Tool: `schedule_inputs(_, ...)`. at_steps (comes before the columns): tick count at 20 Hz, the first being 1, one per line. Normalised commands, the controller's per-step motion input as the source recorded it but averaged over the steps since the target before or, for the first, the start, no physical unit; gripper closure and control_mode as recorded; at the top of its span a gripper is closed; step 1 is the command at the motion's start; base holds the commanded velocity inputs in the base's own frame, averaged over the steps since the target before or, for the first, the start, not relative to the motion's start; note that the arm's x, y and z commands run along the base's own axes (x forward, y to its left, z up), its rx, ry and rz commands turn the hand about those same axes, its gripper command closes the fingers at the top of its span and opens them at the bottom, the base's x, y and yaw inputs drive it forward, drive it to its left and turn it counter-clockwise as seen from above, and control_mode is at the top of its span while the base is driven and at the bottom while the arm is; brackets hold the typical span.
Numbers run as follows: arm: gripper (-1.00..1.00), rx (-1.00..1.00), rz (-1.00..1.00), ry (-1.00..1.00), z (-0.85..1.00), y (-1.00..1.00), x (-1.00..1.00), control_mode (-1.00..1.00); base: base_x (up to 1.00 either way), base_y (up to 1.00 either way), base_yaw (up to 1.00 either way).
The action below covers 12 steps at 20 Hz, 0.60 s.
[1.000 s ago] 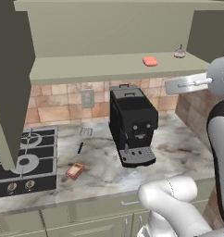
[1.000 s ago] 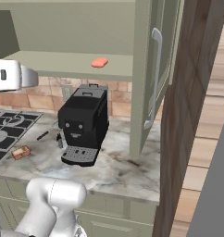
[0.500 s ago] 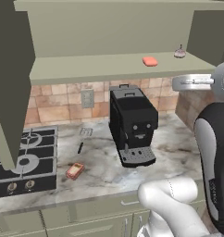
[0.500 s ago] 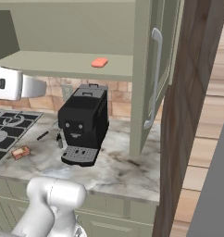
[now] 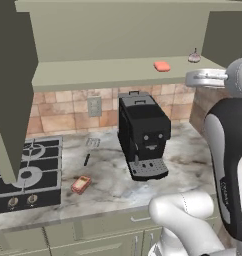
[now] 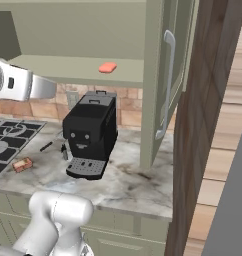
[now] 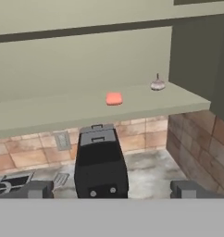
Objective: Pick the bar soap and bar soap from the cabinet and place them on the counter.
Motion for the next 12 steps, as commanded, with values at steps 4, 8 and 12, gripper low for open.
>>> schedule_inputs(4,-1.00,0.04,0.00,-0.03,0.00,-0.15,0.19,-1.00,0.00,0.00,0.00)
schedule_inputs(8,-1.00,0.03,0.00,-0.04,-0.08,-0.20,0.21,-1.00,0.00,0.00,0.00)
schedule_inputs(12,-1.00,0.03,0.00,-0.06,-0.02,-0.15,0.20,-1.00,0.00,0.00,0.00)
